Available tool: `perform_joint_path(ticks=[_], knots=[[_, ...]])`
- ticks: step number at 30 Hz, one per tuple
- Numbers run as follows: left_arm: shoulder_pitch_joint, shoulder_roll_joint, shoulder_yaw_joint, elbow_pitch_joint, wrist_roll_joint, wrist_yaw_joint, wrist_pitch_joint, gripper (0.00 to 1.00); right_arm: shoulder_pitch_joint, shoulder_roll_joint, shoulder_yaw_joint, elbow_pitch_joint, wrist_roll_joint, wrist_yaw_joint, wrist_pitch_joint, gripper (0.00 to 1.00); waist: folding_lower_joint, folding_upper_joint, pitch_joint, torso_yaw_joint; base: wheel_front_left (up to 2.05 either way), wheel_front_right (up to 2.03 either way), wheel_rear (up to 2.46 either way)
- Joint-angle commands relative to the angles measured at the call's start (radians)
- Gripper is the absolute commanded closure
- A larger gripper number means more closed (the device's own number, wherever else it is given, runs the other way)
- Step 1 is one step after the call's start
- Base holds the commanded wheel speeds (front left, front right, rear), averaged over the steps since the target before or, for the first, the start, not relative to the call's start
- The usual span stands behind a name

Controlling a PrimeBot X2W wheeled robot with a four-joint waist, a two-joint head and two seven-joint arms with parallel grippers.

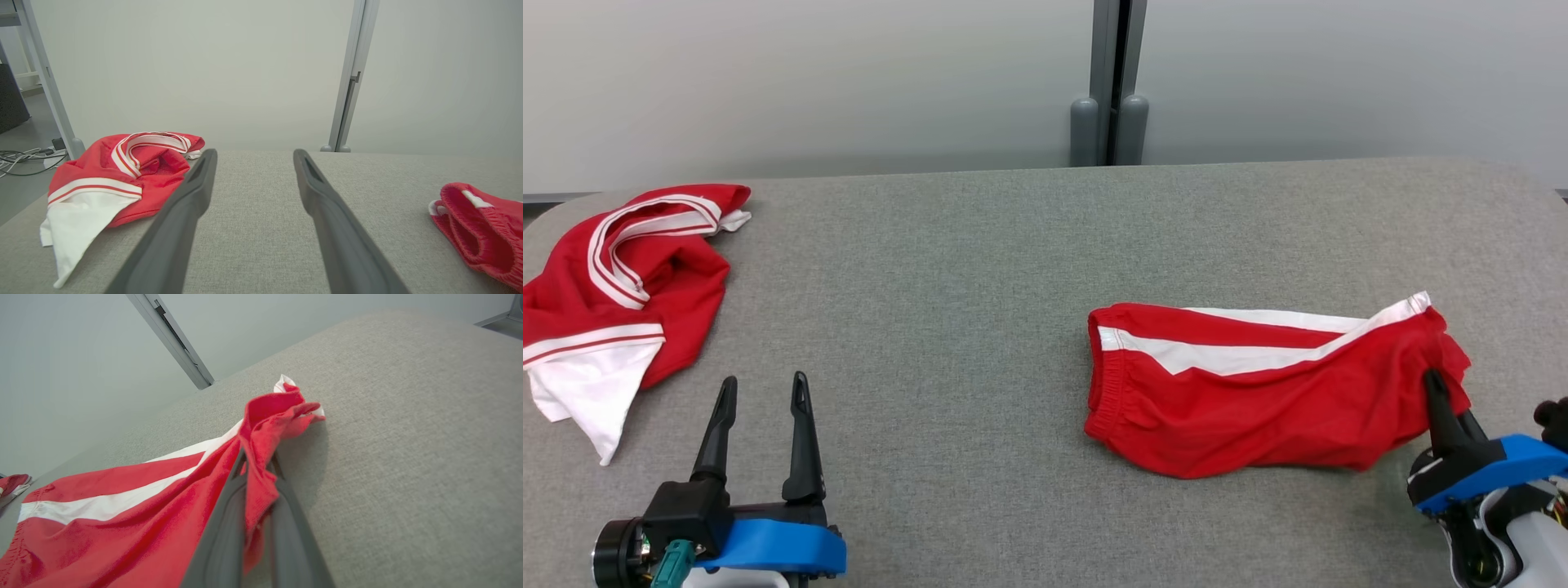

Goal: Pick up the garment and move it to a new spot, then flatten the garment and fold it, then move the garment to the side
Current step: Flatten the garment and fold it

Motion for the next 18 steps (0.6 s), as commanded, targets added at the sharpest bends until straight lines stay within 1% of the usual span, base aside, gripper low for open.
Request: perform_joint_path(ticks=[1,6,14,18], knots=[[0.008,0.0,-0.003,-0.003,-0.001,0.003,-0.003,0.0,-0.013,0.005,-0.009,-0.024,-0.015,0.001,-0.004,1.0,0.0,0.0,-0.002,0.003,0.0,0.0,0.0],[0.008,0.0,0.0,0.0,-0.009,0.004,-0.003,0.0,-0.034,0.032,0.006,-0.105,-0.062,0.001,-0.004,1.0,0.0,0.0,-0.008,0.011,0.0,0.0,0.0],[-0.003,0.0,-0.023,-0.004,-0.021,0.01,-0.003,0.0,-0.091,0.08,0.107,-0.213,-0.148,0.001,0.016,1.0,0.0,0.0,-0.001,0.046,0.0,0.0,0.0],[-0.006,0.0,-0.024,-0.003,-0.025,0.009,-0.003,0.0,-0.103,0.095,0.139,-0.242,-0.168,0.001,0.034,1.0,0.0,0.0,0.007,0.061,0.0,0.0,0.0]])
